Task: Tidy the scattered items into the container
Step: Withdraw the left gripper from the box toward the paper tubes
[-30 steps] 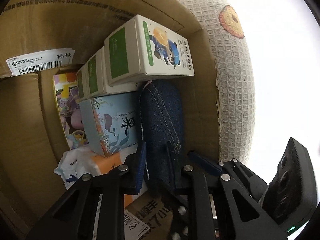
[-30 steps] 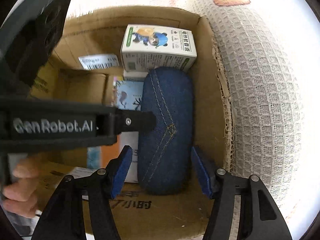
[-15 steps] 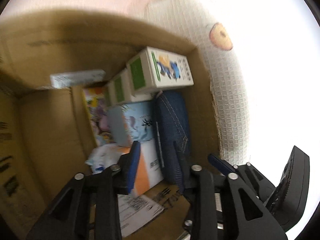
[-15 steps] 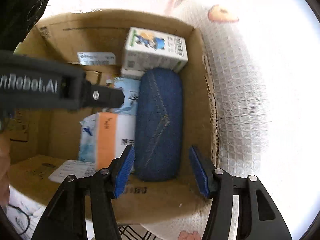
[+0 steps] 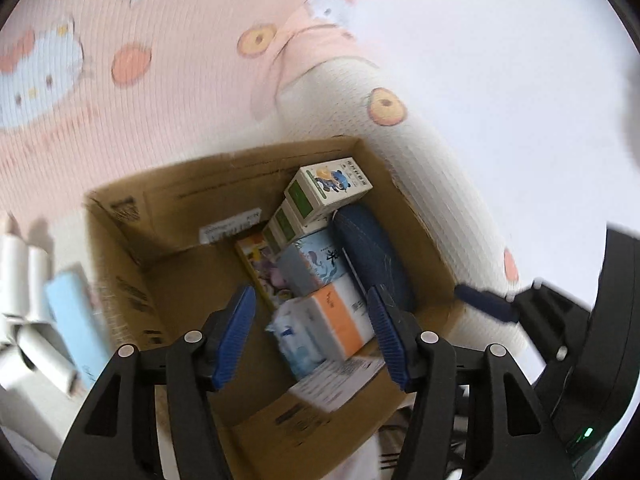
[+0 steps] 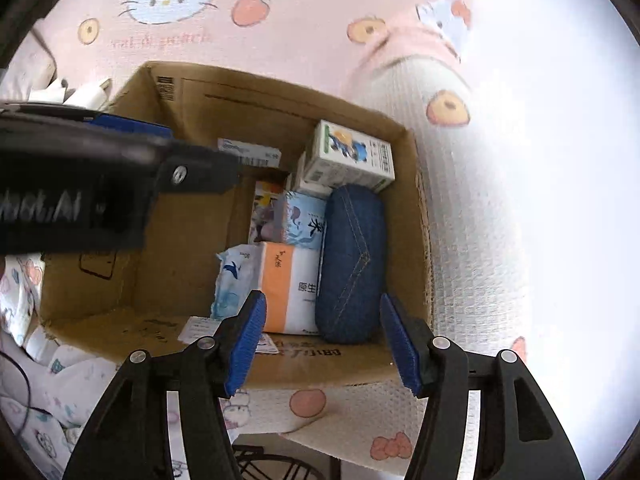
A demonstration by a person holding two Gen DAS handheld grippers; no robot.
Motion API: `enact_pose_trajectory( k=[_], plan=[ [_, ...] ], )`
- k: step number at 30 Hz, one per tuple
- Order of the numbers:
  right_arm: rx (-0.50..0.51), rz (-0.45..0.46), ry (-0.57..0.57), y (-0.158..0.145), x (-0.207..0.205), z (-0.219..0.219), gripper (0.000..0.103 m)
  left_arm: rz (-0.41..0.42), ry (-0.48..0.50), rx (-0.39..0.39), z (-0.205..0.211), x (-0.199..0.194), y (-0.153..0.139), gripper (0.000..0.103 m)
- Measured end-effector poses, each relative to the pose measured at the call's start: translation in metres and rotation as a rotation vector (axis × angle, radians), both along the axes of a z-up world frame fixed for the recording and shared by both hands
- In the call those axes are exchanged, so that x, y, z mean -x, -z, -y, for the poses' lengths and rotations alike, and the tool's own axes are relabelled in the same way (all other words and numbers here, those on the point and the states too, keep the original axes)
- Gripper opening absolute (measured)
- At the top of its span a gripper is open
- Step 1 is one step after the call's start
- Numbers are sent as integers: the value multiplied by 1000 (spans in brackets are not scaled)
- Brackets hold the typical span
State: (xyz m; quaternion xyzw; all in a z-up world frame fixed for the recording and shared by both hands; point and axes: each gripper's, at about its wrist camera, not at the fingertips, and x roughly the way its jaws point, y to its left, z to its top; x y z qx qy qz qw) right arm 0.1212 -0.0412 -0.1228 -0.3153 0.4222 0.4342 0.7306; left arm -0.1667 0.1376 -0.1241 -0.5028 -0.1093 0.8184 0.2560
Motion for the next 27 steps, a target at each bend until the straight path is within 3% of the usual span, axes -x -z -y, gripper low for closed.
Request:
enact_pose_trajectory(
  k=[6, 14, 18, 21, 25, 27],
  plan=[
    [-74, 135, 33, 5, 53, 3, 57, -204, 37, -22, 50, -55, -15, 63],
    [-266, 158, 4, -17, 116, 20, 62, -236, -11, -85, 132, -101, 12, 63],
    [-311, 216, -43, -20, 152, 18, 62, -250, -76, -128, 173, -117, 43, 63],
    [-338, 238, -63, -23, 178, 24, 63, -309, -95, -51, 196, -125, 74, 63],
    [-300, 195, -69, -17, 201, 23, 63, -280, -102, 44, 214, -118, 113, 63],
    [-297, 188, -59, -13, 213, 18, 63, -240, -119, 40, 221, -108, 123, 63]
  ],
)
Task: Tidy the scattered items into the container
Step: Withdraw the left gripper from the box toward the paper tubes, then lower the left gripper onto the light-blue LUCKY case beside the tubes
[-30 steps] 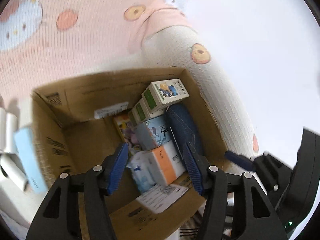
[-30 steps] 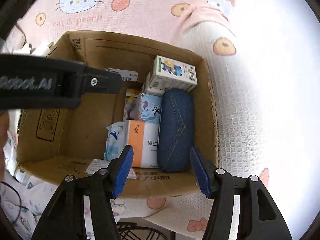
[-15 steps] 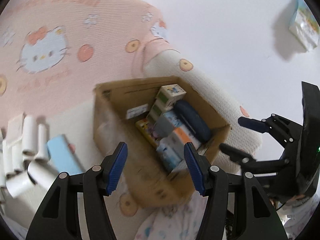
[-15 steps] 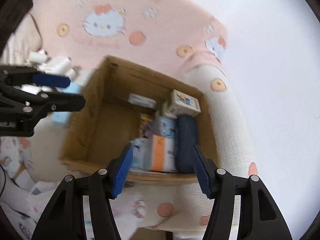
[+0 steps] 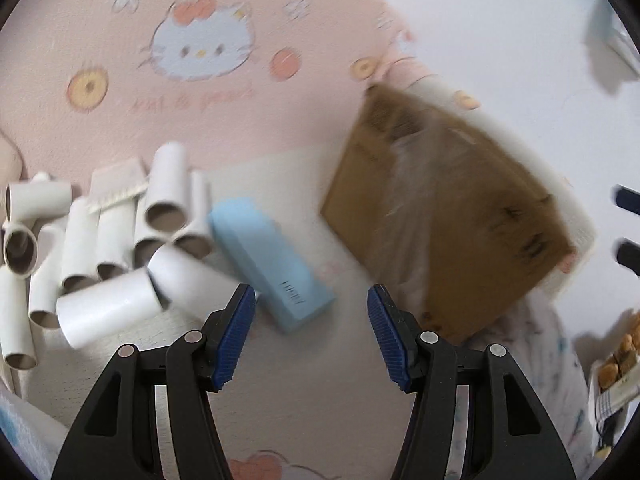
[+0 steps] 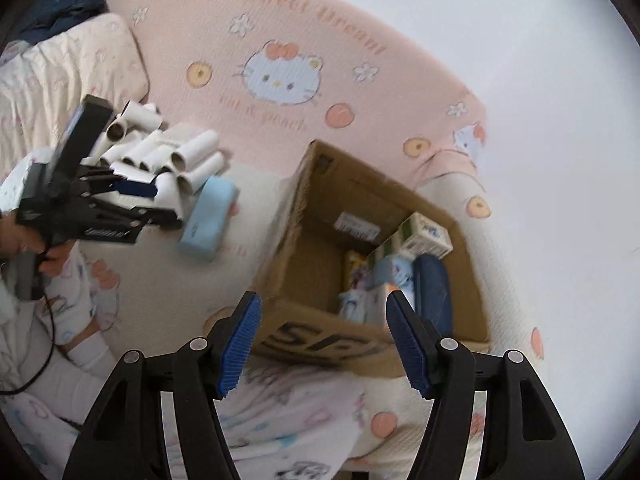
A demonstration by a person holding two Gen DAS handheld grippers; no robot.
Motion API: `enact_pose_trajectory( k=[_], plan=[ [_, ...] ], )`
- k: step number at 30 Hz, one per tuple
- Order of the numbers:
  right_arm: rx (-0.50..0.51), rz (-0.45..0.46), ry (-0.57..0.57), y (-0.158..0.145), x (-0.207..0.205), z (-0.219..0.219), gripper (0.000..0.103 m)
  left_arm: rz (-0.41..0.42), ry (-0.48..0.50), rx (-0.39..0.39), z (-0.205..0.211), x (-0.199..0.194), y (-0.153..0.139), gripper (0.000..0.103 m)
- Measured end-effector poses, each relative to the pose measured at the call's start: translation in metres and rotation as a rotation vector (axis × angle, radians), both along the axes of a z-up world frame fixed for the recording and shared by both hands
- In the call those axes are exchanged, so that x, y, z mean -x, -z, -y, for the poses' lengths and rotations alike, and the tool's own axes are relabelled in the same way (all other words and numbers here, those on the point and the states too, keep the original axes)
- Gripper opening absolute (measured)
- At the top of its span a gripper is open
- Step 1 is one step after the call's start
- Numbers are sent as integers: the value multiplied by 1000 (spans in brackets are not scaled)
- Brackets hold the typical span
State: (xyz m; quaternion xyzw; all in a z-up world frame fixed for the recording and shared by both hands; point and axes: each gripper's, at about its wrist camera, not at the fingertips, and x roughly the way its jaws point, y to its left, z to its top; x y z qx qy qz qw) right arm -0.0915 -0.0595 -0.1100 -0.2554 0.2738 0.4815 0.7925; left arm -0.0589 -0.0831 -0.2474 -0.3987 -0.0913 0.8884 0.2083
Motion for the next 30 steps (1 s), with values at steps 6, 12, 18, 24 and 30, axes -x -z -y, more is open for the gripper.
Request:
enact_pose_trajectory(
  k=[6, 12, 18, 24, 30],
  plan=[
    [-58, -102, 10, 5, 28, -27, 63, 156, -6, -256, 20, 28, 21, 63],
    [-11, -49, -6, 30, 46, -84, 64, 246, 9, -417, 29, 36, 34, 62],
    [67, -133, -104, 61, 48, -127, 64, 391, -43, -526, 33, 50, 64, 57],
    [143, -181, -172, 92, 51, -157, 64, 474, -92, -566, 35, 60, 85, 52],
    [202, -266, -210, 120, 43, -193, 64, 535, -150, -580, 40, 68, 98, 52]
  ],
)
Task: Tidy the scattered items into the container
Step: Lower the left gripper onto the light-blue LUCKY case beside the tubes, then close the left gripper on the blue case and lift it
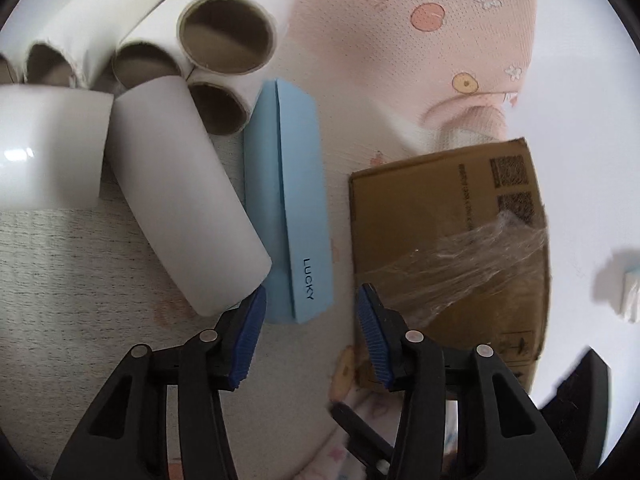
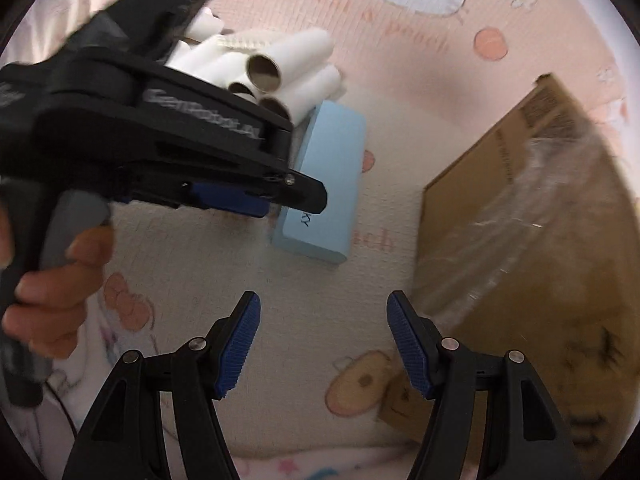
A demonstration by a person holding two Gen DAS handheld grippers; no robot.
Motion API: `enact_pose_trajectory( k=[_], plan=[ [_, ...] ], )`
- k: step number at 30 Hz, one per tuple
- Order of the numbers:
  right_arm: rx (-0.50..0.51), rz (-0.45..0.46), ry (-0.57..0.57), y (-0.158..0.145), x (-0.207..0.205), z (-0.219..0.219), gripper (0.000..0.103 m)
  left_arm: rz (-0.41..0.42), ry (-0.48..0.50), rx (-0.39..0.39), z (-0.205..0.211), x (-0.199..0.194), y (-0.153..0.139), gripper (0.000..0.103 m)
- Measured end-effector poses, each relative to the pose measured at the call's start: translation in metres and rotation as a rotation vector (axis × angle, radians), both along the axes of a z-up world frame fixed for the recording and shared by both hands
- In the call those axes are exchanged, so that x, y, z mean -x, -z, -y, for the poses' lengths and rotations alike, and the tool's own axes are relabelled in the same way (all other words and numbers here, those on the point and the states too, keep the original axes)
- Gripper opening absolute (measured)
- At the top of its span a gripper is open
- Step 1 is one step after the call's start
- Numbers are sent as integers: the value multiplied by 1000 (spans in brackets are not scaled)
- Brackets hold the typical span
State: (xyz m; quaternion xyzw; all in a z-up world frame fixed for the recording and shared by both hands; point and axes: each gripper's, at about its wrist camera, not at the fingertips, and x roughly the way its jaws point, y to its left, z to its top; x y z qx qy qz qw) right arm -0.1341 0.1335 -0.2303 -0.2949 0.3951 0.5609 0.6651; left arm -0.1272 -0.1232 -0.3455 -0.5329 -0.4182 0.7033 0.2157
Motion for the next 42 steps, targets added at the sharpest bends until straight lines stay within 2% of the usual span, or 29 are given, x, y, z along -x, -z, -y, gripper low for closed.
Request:
enact_pose_trajectory(
  k=[5, 9, 11, 14, 20, 23, 26, 33, 38, 42],
  plan=[
    [-22, -80, 30, 8, -12, -20, 64, 9, -5, -38, 0, 6, 5, 52],
    [-35, -157, 29, 20, -17, -32, 64, 39, -39, -126, 3, 9, 15, 51],
    [-34, -200, 31, 29, -19, -36, 64, 60, -59, -155, 6, 9, 19, 42],
    [-31, -231, 53, 40, -22, -40, 64, 85, -75, -139, 6, 9, 24, 34],
    [-45, -336, 93, 56, -28, -42, 61, 79, -78, -82, 7, 6, 23, 33],
    [-40, -356, 113, 58, -26, -38, 58, 106, -80, -56, 9, 3, 29, 30],
    [-22, -363, 118, 58, -20, -33, 58, 115, -73, -70, 8, 1, 31, 30],
    [43, -398, 120, 58, -1, 3, 58, 98, 8, -8, -3, -9, 22, 32],
    [70, -383, 109, 58, 24, 47, 58, 83, 7, 41, -4, -10, 17, 34],
    [84, -423, 109, 65, 35, 62, 59, 90, 22, 42, -7, -10, 17, 36]
  ],
)
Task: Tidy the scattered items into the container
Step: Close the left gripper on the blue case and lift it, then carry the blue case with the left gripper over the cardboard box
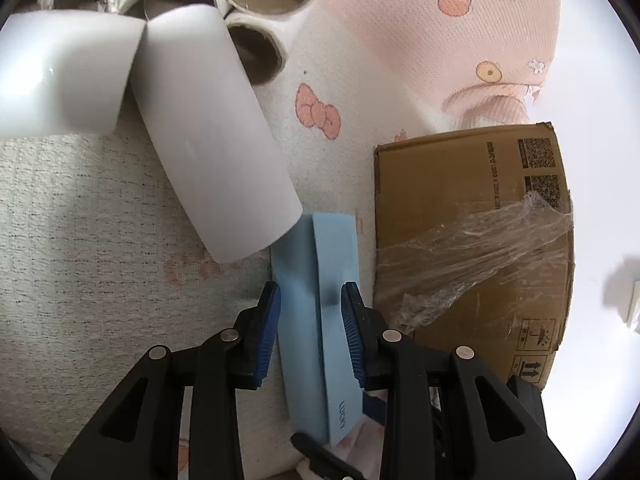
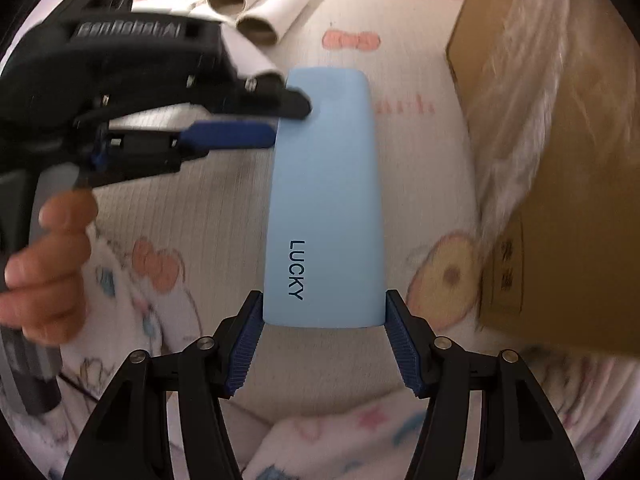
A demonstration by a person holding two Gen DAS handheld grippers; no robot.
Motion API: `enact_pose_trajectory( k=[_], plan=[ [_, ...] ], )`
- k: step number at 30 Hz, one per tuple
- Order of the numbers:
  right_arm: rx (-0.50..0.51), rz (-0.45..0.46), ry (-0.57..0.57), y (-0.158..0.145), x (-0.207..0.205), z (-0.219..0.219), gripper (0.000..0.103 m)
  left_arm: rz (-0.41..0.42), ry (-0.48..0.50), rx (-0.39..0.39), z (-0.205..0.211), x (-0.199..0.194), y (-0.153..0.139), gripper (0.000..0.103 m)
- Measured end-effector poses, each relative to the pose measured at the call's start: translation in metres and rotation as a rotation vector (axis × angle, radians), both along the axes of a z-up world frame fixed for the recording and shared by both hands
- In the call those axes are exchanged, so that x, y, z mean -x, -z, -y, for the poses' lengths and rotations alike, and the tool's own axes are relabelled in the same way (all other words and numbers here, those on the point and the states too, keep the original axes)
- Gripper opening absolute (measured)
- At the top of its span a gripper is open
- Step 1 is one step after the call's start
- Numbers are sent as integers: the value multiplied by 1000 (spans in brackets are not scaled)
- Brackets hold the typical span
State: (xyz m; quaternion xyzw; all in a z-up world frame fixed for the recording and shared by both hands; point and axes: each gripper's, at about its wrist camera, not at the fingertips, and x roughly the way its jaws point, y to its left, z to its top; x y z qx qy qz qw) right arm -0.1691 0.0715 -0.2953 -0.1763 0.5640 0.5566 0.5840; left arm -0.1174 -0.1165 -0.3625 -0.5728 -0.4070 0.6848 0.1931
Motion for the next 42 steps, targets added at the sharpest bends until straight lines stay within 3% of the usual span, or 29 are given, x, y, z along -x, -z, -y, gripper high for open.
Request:
enact_pose_trajectory(
  k=[5, 13, 22, 28, 36, 42],
  plan=[
    [-24, 30, -5, -2, 5, -5, 59, 19, 6, 10, -4, 3, 2, 44],
    [-9, -9, 7, 13, 3, -25, 60, 0, 29, 6, -7, 9, 4, 43],
    [-46, 4, 21, 14, 18, -15, 59, -15, 48, 31, -5, 3, 4, 41],
    [-91, -43, 29, 6, 34, 5, 59, -89, 54, 105, 2, -21, -21, 41],
    [-194, 43, 29, -27, 64, 46, 58, -245, 14, 180, 10, -63, -72, 40],
    [-277, 96, 28, -48, 79, 72, 58, -277, -25, 182, 18, -77, -99, 40]
  ],
)
